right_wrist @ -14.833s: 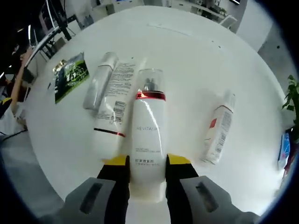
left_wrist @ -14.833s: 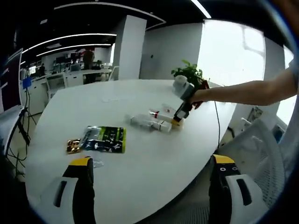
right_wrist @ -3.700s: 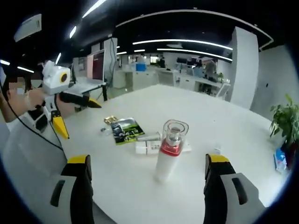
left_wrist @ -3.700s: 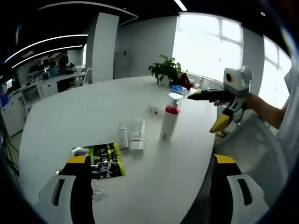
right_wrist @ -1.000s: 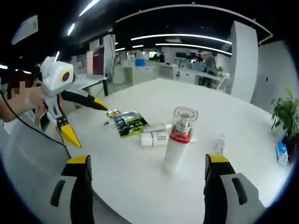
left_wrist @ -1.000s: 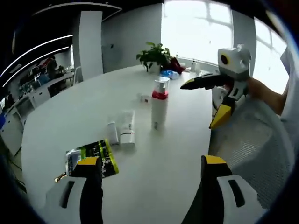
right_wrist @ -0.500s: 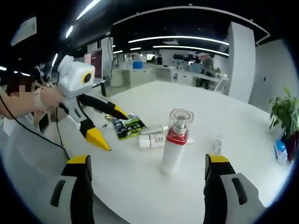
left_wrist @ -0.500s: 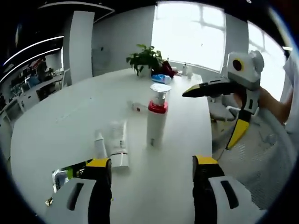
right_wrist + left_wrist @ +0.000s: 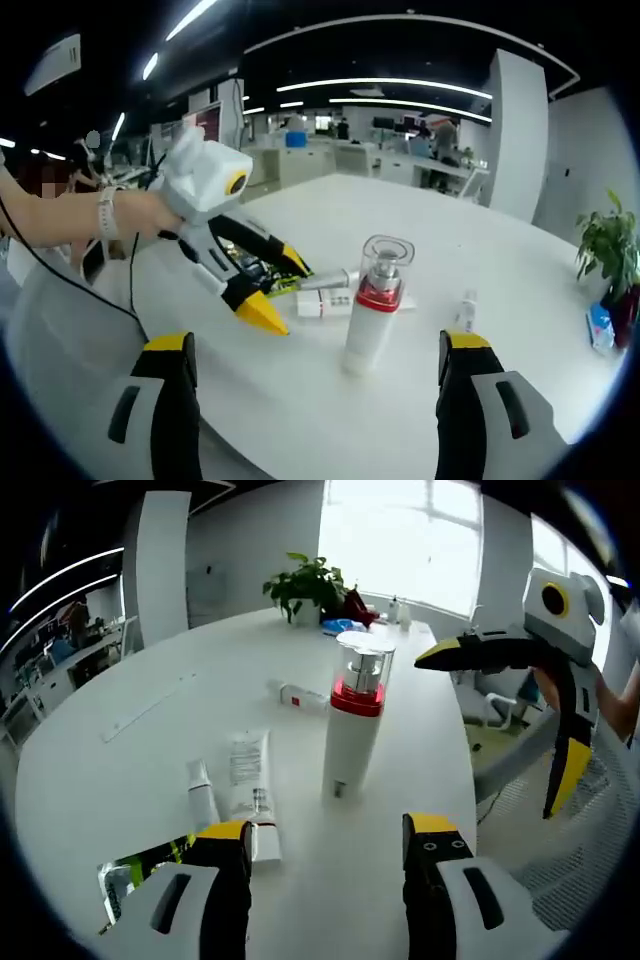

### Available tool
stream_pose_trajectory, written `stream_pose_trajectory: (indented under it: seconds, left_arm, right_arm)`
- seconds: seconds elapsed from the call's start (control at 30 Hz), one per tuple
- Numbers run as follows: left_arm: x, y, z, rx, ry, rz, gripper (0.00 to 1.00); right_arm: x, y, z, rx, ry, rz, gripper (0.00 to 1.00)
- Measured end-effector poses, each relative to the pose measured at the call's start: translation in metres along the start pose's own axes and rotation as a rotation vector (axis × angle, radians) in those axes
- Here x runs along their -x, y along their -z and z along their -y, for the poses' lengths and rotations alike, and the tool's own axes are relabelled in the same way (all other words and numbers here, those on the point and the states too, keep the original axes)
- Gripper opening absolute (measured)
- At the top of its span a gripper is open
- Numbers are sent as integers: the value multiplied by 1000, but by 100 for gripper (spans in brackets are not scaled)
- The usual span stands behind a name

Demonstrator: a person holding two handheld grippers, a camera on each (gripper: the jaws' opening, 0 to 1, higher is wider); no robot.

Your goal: Arrange the skincare products in the storage area until every visible bottle or jar stands upright without overlapping.

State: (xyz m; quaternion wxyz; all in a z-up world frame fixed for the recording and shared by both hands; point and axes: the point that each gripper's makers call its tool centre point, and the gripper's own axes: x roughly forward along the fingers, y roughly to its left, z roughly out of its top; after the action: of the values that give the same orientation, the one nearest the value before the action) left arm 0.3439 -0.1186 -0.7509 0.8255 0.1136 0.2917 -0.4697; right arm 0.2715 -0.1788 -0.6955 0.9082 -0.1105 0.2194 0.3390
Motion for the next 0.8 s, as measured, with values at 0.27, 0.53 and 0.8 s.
stream_pose_trajectory:
  seconds: [0.27,0.53,0.8]
  left_arm:
    - [-14,4,-12,40,-20,-26,49]
    - [-29,14,-36,53,-58,-80,47]
    - [-37,20,-41,55,-66,-122,47]
  right_arm:
    - [0,2,2,-10,7,-6,98]
    - [0,3,0,-15,3,-11,98]
    - [-1,5,-2,-17,-7,-20,98]
